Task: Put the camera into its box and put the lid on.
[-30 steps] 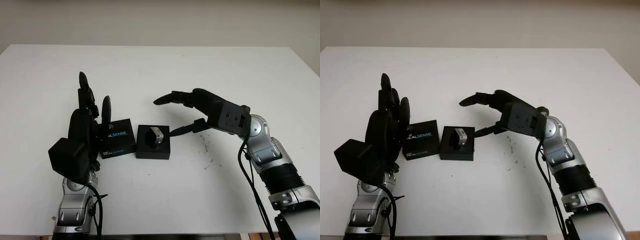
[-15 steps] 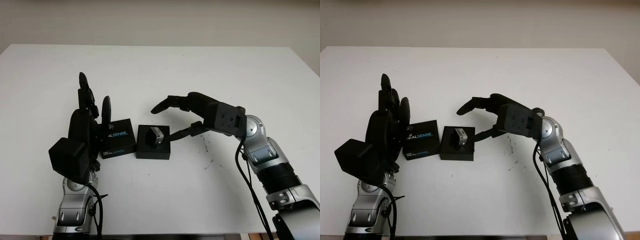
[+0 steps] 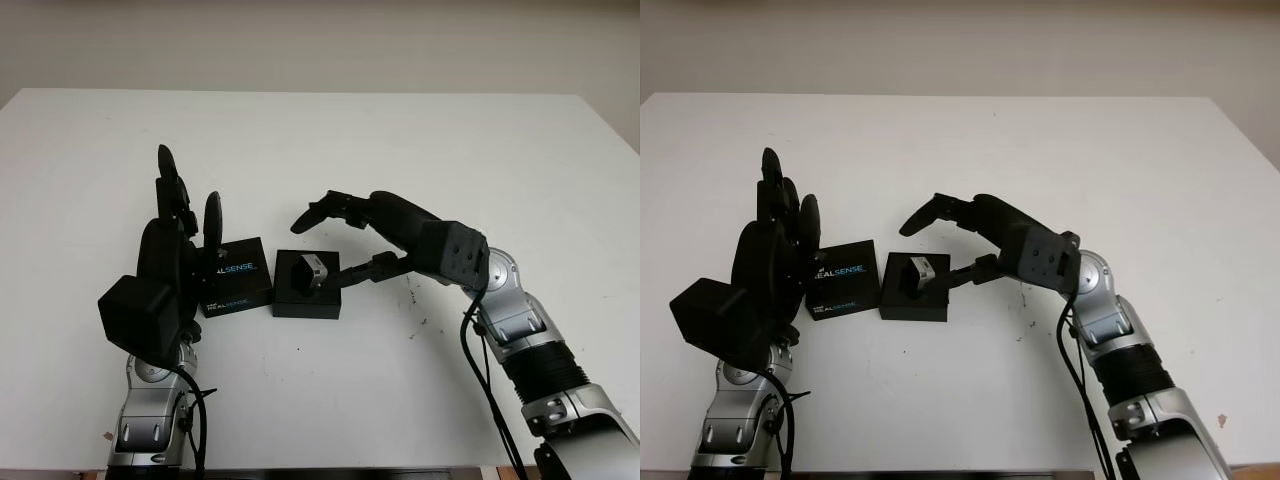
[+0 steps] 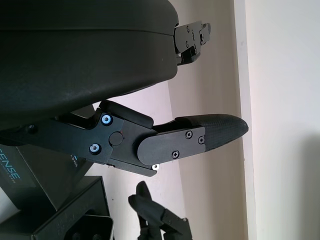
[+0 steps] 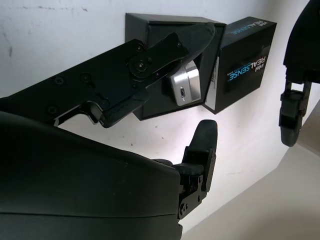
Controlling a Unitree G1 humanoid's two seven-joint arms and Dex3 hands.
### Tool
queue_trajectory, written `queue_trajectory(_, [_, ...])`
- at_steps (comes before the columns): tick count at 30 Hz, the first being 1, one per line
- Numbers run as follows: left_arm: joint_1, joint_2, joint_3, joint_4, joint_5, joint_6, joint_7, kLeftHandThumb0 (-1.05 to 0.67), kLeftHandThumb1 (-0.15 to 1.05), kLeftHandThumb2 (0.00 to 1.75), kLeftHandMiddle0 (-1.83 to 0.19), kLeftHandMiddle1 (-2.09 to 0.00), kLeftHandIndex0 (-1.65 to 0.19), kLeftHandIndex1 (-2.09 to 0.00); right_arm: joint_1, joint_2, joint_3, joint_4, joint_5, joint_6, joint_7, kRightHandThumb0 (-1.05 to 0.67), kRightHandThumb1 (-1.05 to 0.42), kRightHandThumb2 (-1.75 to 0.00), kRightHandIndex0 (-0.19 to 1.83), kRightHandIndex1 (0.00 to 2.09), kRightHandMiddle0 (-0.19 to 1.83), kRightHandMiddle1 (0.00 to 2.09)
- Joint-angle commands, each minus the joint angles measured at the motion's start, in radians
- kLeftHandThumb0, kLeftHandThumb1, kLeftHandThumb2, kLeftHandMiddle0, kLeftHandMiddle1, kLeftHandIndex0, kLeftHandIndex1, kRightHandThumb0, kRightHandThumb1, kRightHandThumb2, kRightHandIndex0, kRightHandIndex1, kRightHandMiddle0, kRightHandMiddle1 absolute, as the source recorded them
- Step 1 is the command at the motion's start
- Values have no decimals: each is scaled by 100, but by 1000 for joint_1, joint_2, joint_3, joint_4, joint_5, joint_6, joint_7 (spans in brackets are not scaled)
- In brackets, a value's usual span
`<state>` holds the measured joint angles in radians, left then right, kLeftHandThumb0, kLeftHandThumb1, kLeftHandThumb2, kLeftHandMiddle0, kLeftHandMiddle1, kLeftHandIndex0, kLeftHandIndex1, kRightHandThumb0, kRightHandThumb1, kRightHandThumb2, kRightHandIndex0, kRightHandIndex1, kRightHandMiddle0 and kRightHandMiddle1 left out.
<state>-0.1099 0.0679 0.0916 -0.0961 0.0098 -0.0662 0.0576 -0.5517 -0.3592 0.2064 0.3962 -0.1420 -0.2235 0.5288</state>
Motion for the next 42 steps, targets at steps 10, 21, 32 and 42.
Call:
queue_trajectory(10, [4, -5, -2, -17, 5, -1, 3, -72, 105, 57, 19, 0, 19, 0, 2, 13, -1, 32, -10, -7, -19, -57, -82, -5, 21, 7, 17, 104])
queue_trajectory(21, [5, -5, -2, -13, 6, -5, 2, -71, 105, 58, 19, 0, 19, 0, -3, 16, 11, 61, -41, -35, -31, -54, -82, -5, 21, 7, 19, 107])
queue_trajectory(32, [3, -9, -2, -8, 11, -8, 6, -72, 105, 58, 19, 0, 19, 0, -4, 22, 23, 74, -54, -54, -36, -50, -84, -6, 21, 6, 21, 110])
queue_trajectory(42, [2, -13, -2, -5, 13, -9, 8, -72, 105, 57, 19, 0, 19, 0, 2, 23, 29, 62, -71, -63, -46, -46, -86, -6, 23, 8, 28, 114])
